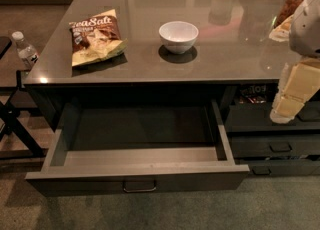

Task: Close top drawer

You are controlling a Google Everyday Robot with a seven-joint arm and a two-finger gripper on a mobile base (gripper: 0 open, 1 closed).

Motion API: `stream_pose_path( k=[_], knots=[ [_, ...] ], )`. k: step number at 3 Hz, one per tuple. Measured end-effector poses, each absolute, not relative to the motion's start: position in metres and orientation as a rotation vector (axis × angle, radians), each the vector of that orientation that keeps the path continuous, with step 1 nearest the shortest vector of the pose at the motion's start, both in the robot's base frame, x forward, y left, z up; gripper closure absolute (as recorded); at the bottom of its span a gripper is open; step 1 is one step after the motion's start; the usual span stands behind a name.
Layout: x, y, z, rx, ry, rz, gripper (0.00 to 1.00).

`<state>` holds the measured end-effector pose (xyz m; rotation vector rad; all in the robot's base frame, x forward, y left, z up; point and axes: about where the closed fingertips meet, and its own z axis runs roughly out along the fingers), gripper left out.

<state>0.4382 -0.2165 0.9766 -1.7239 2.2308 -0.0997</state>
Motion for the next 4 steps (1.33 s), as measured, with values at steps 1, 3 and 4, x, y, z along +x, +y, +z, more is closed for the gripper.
stream_pose_path(
  k=[1,3,4],
  knots=[
    [0.4382,-0.2165,0.9766,-1.724,2.231,-0.100,0.00],
    [0.4382,-0.2165,0.9766,-1.724,2.231,-0.100,0.27],
    [0.4382,-0.2165,0.9766,-1.724,2.231,-0.100,0.51]
  ],
)
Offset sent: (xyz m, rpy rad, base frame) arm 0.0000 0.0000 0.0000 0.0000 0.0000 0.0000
